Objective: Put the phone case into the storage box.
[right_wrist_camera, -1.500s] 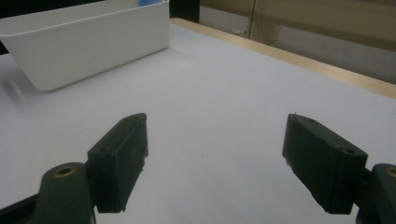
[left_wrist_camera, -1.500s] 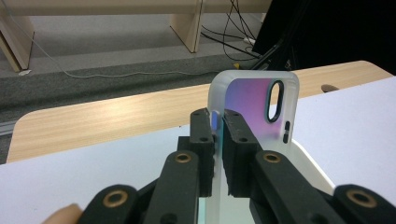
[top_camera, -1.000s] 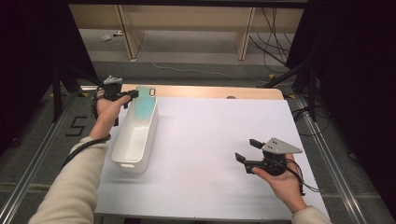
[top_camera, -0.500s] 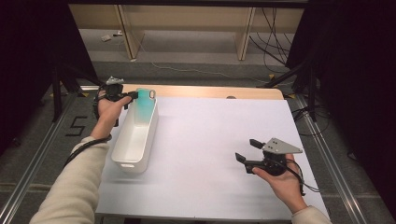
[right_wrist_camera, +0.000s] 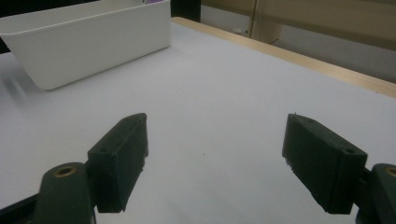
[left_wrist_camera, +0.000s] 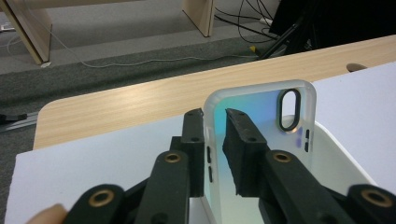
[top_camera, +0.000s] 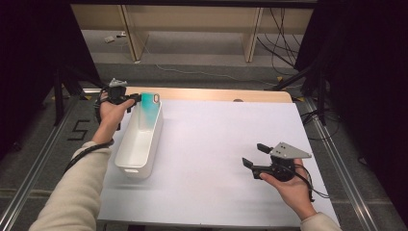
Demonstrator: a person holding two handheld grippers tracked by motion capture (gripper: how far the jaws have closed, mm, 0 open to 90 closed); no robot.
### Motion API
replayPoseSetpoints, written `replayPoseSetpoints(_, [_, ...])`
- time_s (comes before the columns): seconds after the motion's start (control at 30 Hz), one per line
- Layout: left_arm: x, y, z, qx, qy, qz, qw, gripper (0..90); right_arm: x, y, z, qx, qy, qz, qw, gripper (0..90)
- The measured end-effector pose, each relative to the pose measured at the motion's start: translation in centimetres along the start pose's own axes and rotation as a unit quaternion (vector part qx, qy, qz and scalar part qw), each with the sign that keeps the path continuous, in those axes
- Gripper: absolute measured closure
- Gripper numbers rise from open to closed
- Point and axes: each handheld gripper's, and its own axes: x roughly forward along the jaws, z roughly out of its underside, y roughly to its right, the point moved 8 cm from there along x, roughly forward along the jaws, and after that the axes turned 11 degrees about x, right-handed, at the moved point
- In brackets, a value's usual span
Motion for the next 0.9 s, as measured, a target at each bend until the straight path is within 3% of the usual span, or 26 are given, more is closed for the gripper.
replayPoseSetpoints(0.23, [-0.6,0.0,-0.2,0.007,0.000,0.001,1.0000,68.5,0.0,0.2,-0.1,-0.012,0.004,0.008,0.9999,23.5])
replayPoseSetpoints(0.47, [-1.3,0.4,-0.5,0.003,0.010,0.000,0.9999,57.2,-0.1,0.1,0.0,-0.002,-0.003,0.005,1.0000,23.5])
replayPoseSetpoints(0.57, [-1.7,0.6,-0.7,-0.001,0.016,0.004,0.9999,50.3,0.0,0.2,-0.1,-0.012,0.002,0.006,0.9999,23.5])
replayPoseSetpoints(0.7, [-2.4,1.2,-1.1,-0.009,0.026,0.013,0.9995,39.8,0.2,0.1,-0.2,-0.006,0.011,0.000,0.9999,23.4])
replayPoseSetpoints(0.77, [-2.8,1.5,-1.2,-0.014,0.026,0.020,0.9994,31.0,0.1,0.1,0.0,-0.004,0.001,0.004,1.0000,23.3])
replayPoseSetpoints(0.9, [-3.7,2.0,-1.3,-0.015,0.032,0.018,0.9992,20.3,0.0,0.1,-0.1,0.001,0.002,0.001,1.0000,23.2])
